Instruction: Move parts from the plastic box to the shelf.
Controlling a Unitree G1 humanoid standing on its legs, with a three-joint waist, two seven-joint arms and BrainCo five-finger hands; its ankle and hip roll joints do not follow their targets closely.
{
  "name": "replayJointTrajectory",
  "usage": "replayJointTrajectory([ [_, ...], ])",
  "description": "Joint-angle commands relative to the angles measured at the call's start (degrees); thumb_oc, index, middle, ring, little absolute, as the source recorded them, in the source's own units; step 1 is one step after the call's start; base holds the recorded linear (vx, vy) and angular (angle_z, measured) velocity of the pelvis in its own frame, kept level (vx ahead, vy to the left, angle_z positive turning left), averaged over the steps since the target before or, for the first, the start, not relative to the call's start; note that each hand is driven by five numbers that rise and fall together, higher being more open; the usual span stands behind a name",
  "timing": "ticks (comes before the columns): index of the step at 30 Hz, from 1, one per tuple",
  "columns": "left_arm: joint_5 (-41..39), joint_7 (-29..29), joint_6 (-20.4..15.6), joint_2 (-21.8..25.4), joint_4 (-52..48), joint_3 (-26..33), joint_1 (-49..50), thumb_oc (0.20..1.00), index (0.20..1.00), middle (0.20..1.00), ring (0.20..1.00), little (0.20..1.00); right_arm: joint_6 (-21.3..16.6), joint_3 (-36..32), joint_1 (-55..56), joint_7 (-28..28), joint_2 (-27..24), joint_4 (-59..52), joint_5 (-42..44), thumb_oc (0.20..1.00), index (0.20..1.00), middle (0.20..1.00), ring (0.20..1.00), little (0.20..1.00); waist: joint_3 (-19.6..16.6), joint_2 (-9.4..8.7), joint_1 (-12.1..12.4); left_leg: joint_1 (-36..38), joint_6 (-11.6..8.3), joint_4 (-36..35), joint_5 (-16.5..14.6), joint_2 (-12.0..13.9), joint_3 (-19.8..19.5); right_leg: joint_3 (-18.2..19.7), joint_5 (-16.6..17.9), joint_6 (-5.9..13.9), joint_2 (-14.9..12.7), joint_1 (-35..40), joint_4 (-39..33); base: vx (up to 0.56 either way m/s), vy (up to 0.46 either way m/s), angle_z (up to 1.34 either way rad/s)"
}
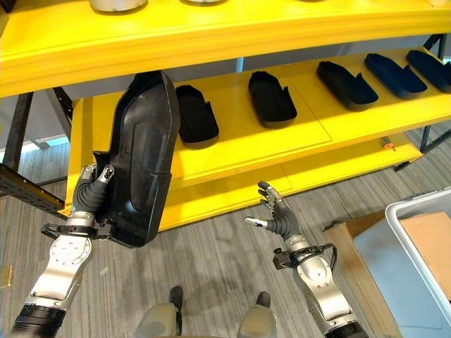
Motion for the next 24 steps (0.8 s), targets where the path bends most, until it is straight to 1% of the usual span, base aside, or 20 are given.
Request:
replayJointTrajectory([
  [1,-1.4,0.8,-3.4,0.6,-5.4,2.6,-0.2,0.2,0.2,0.2,0.2,0.2,-1.9,0.9,-0.9,0.9,0.1,-2.7,1.2,1.0,1.0,1.0,1.0,1.0,-3.6,-0.31,-0.8,-2.4,0.14,0.6,1.3,2.7,1.3,2.3,2.0,1.28,-0.4,0.3,0.4,0.07,0.169,0.21],
  [2,-1.4,0.8,-3.4,0.7,-5.4,2.6,-0.2,0.2,0.2,0.2,0.2,0.2,-1.9,1.0,-1.0,0.9,0.1,-2.6,1.2,1.0,1.0,1.0,1.0,1.0,-3.6,-0.37,-0.9,-2.5,0.21,0.9,1.2,2.6,1.3,2.2,2.0,1.34,-0.5,0.3,0.3,0.06,0.174,0.12],
  [3,-1.3,0.9,-3.3,1.0,-5.4,2.9,-0.2,0.2,0.2,0.2,0.2,0.2,-1.9,1.3,-1.7,0.8,0.7,-2.2,1.4,1.0,1.0,1.0,1.0,1.0,-3.8,-0.69,-0.3,-3.0,1.18,2.2,0.0,1.1,0.6,2.4,2.9,1.72,-1.3,0.6,0.5,0.06,0.166,0.09],
  [4,-1.1,1.0,-3.2,1.1,-5.4,3.0,-0.3,0.2,0.2,0.2,0.2,0.2,-1.8,1.6,-2.0,0.8,1.1,-1.9,1.2,1.0,1.0,1.0,1.0,1.0,-4.0,-0.89,0.0,-3.0,1.69,2.3,-0.5,0.4,0.3,2.6,4.1,1.75,-1.6,0.5,1.2,0.08,0.247,0.08],
  [5,-1.1,1.0,-3.1,1.1,-5.4,2.7,-0.4,0.2,0.2,0.2,0.2,0.2,-1.7,2.1,-2.6,0.7,1.5,-1.8,1.2,1.0,1.0,1.0,1.0,1.0,-4.1,-0.96,0.4,-2.7,2.45,2.1,-0.7,-0.5,0.0,2.8,5.7,1.72,-2.1,0.0,2.6,0.05,0.188,0.18],
  [7,-1.6,0.8,-3.0,1.0,-5.4,2.5,-0.2,0.2,0.2,0.2,0.2,0.2,-1.6,3.1,-3.2,0.7,2.1,-1.4,1.4,1.0,1.0,1.0,1.0,1.0,-4.0,-0.59,0.7,-1.5,4.97,1.0,-1.0,-2.5,0.3,5.0,12.8,0.58,-3.6,-3.6,9.6,0.03,0.207,0.27],
  [8,-1.6,0.8,-3.0,1.0,-5.4,2.5,-0.2,0.2,0.2,0.2,0.2,0.2,-1.6,3.1,-3.2,0.7,2.1,-1.4,1.4,1.0,1.0,1.0,1.0,1.0,-4.1,-0.65,0.8,-1.5,4.99,0.9,-0.9,-2.6,0.4,5.1,12.8,0.6,-3.7,-3.8,9.6,0.02,0.261,0.24],
  [9,-2.4,0.6,-3.1,1.1,-5.5,2.2,0.0,0.2,0.2,0.2,0.2,0.2,-1.3,4.2,-4.4,0.6,2.4,-1.2,1.3,1.0,1.0,1.0,1.0,1.0,-2.9,0.78,0.2,0.2,5.84,-0.9,0.0,-2.4,0.3,6.0,14.7,-0.71,-2.5,-7.0,15.2,0.03,0.227,0.12],
  [10,-2.7,0.9,-3.0,0.9,-5.5,2.3,-0.2,0.2,0.2,0.2,0.2,0.2,-1.3,5.0,-5.3,0.8,2.8,-1.1,1.4,1.0,1.0,1.0,1.0,1.0,-2.6,1.36,0.7,1.6,5.96,-2.4,0.0,-2.0,1.2,3.1,11.9,-0.9,-2.2,-8.7,16.1,0.05,0.249,-0.01],
  [11,-2.7,0.7,-3.0,0.9,-5.5,2.4,-0.2,0.2,0.2,0.2,0.2,0.2,-1.2,5.0,-5.7,0.9,3.0,-0.7,1.3,1.0,1.0,1.0,1.0,1.0,-2.7,1.53,0.5,2.5,5.95,-3.7,0.1,-2.0,1.1,2.9,10.3,-1.05,-1.0,-9.6,15.2,0.11,0.077,-0.14],
  [12,-2.7,0.7,-3.1,0.8,-5.4,2.3,0.0,0.2,0.2,0.2,0.2,0.2,-1.3,5.3,-6.5,1.0,3.1,-0.2,1.3,1.0,1.0,1.0,1.0,1.0,-2.8,1.52,0.1,4.0,5.51,-5.3,0.1,-1.7,1.0,2.8,7.3,-1.48,1.8,-10.4,12.4,0.16,-0.033,-0.19],
  [13,-2.7,0.8,-3.2,0.7,-5.3,2.5,0.1,0.2,0.2,0.2,0.2,0.2,-1.4,5.4,-7.0,1.0,2.7,-0.2,1.7,1.0,1.0,1.0,1.0,1.0,-2.6,1.19,-0.4,4.8,4.98,-5.8,0.1,-1.7,0.7,3.1,5.8,-1.74,4.6,-10.9,7.3,0.18,-0.11,-0.23],
  [14,-3.1,1.3,-3.5,0.5,-4.9,2.4,-0.2,0.2,0.2,0.2,0.2,0.2,-1.5,5.8,-7.5,1.2,2.1,-0.3,1.6,1.0,1.0,1.0,1.0,1.0,-2.5,0.56,-0.6,5.1,4.33,-5.8,0.0,-1.7,0.8,2.3,5.9,-1.67,5.5,-10.1,1.4,0.14,-0.13,-0.06],
  [15,-3.4,1.0,-3.2,0.4,-4.8,2.3,0.0,0.2,0.2,0.2,0.2,0.2,-1.5,5.4,-6.6,1.3,2.1,-0.8,1.9,1.0,1.0,1.0,1.0,1.0,-2.4,0.21,-0.7,4.9,3.9,-5.1,-0.2,-1.8,0.2,3.0,5.4,-1.42,5.5,-8.1,0.1,0.12,-0.139,0.19],
  [16,-2.8,0.8,-3.2,0.1,-4.5,1.7,-0.3,0.2,0.2,0.2,0.2,0.2,-1.5,5.3,-6.2,1.5,1.4,-1.2,1.7,1.0,1.0,1.0,1.0,1.0,-2.5,-0.15,-0.5,4.4,3.53,-4.0,-0.6,-1.6,-0.4,3.2,5.4,-0.97,4.8,-7.4,1.1,0.11,-0.165,0.59],
  [18,-3.3,0.4,-3.6,-0.2,-3.9,0.9,-0.3,0.2,0.2,0.2,0.2,0.2,-1.6,4.1,-5.3,1.5,0.7,-1.6,1.8,1.0,1.0,1.0,1.0,1.0,-3.4,-0.85,-0.9,4.6,2.18,-4.1,-0.4,-0.4,-0.9,4.4,3.6,-1.8,7.8,-4.7,-0.9,0.16,-0.216,0.7],
  [19,-3.7,0.0,-3.6,-0.5,-3.9,0.8,-0.1,0.2,0.2,0.2,0.2,0.2,-1.7,3.7,-5.3,1.5,0.6,-1.5,2.0,1.0,1.0,1.0,1.0,1.0,-3.9,-0.9,-0.7,5.2,1.62,-4.4,-0.6,0.3,-0.6,2.5,3.5,-1.68,7.5,-3.8,-1.9,0.25,-0.231,0.66],
  [20,-3.7,-0.1,-3.6,-0.9,-4.2,1.0,0.5,0.2,0.2,0.2,0.2,0.2,-1.9,2.6,-4.7,1.3,0.3,-1.5,1.8,1.0,1.0,1.0,1.0,1.0,-4.6,-0.98,-1.0,5.9,1.22,-5.2,0.0,1.3,-0.6,2.3,3.5,-1.76,7.7,-2.7,-2.0,0.19,-0.145,0.59],
  [23,-3.8,-0.3,-3.5,-1.2,-4.5,1.2,1.2,0.2,0.2,0.2,0.2,0.2,-1.9,1.8,-4.0,1.3,0.2,-1.4,2.0,1.0,1.0,1.0,1.0,1.0,-5.4,-0.97,-1.3,7.0,0.83,-6.9,0.5,2.4,-0.4,1.9,3.1,-1.94,8.2,-2.2,-2.3,0.17,-0.139,0.2],
  [24,-3.7,0.0,-3.4,-1.4,-4.5,1.2,1.1,0.2,0.2,0.2,0.2,0.2,-1.9,1.5,-3.9,1.3,0.4,-0.9,2.0,1.0,1.0,1.0,1.0,1.0,-5.8,-0.86,-1.6,7.6,0.4,-8.3,1.2,3.4,-0.2,1.6,2.4,-2.13,8.4,-1.9,-1.9,0.1,-0.094,0.04],
])
